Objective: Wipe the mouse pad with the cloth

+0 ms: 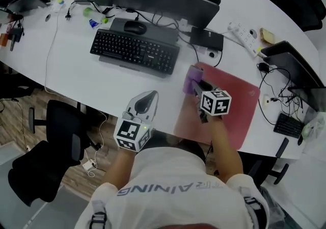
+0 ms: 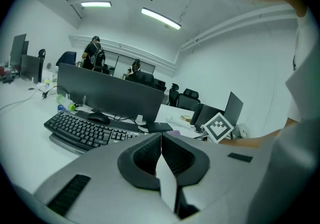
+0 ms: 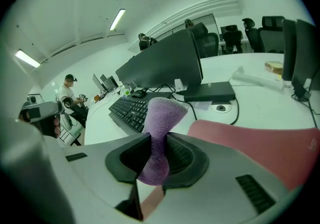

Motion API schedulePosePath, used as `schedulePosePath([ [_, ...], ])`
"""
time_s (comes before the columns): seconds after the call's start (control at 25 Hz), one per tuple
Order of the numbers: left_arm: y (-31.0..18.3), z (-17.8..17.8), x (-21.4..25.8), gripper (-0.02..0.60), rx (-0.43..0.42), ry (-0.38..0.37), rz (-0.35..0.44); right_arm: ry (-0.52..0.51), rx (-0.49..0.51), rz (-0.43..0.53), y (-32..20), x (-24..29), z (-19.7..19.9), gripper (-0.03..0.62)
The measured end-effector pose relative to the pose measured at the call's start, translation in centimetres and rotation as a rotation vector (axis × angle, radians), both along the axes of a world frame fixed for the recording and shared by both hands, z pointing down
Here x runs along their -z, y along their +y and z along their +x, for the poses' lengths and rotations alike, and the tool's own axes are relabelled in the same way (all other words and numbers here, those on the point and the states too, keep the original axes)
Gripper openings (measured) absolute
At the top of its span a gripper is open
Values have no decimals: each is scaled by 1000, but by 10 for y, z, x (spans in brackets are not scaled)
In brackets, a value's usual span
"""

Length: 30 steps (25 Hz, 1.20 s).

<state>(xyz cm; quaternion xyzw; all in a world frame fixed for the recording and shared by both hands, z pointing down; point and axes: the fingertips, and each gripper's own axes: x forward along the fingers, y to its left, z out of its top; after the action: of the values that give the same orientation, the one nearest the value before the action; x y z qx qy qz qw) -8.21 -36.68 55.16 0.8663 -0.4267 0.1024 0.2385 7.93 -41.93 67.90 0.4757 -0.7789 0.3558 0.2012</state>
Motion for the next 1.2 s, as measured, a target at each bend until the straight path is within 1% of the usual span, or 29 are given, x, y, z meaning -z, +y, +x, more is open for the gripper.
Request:
schedulePosePath([
  [0.08, 0, -8, -3, 32, 13, 6, -11, 17, 5, -37, -9, -19, -8, 95],
  [0.16, 2, -12, -6, 32, 17, 6, -23, 52, 4, -65, -15, -35, -9, 95],
  [0.28, 2, -17, -11, 31, 28, 5, -37, 78, -1, -92, -19, -52, -3, 95],
  [0.4, 4, -12, -14, 32, 29, 4, -47, 87, -9, -97, -18, -61, 8, 95],
  [0.6, 10, 10, -9, 32, 15, 2, -52, 71, -31, -109, -15, -65, 26, 95],
  [0.8, 13, 37, 2, 32, 15, 0, -33, 79, -21, -118, -10, -64, 50, 95],
  [1.0, 25, 68, 11, 32, 22, -11, -14, 89, -35, -127, 3, -66, 91, 95],
  [1.2, 44, 107, 15, 32, 25, -29, -7, 90, -61, -133, 20, -64, 143, 95],
])
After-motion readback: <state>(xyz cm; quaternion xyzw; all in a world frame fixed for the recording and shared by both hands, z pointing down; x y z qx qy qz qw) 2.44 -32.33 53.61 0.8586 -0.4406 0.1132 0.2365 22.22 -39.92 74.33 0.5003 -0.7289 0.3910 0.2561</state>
